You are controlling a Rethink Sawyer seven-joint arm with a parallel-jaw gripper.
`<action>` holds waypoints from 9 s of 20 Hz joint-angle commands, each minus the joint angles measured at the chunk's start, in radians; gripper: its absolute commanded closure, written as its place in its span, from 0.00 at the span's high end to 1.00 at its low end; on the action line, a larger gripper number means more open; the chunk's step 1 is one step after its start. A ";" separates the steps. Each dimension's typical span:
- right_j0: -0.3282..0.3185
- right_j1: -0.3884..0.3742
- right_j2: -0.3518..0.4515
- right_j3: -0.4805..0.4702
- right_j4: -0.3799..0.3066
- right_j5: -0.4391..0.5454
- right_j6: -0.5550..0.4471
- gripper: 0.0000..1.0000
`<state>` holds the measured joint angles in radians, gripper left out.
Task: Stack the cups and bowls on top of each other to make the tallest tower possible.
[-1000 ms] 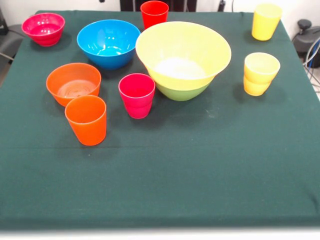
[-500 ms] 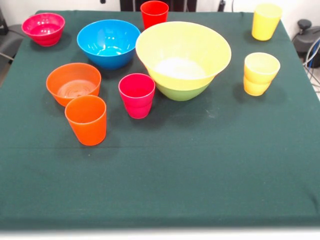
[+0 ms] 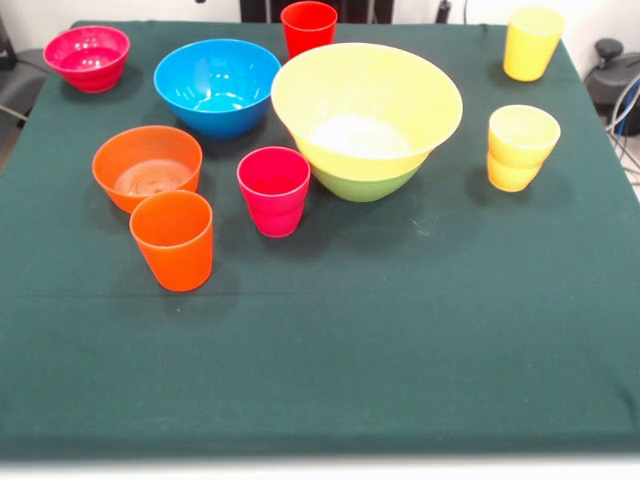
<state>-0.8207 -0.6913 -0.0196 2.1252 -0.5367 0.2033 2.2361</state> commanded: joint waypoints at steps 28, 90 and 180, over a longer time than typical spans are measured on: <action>0.177 0.164 -0.066 -0.049 0.281 -0.087 0.124 1.00; 0.195 0.314 -0.066 -0.240 0.289 -0.038 0.081 1.00; 0.394 0.234 -0.049 -0.300 0.399 0.143 0.059 1.00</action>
<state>-0.4714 -0.5202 -0.1655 1.8554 -0.1252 0.3881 2.2363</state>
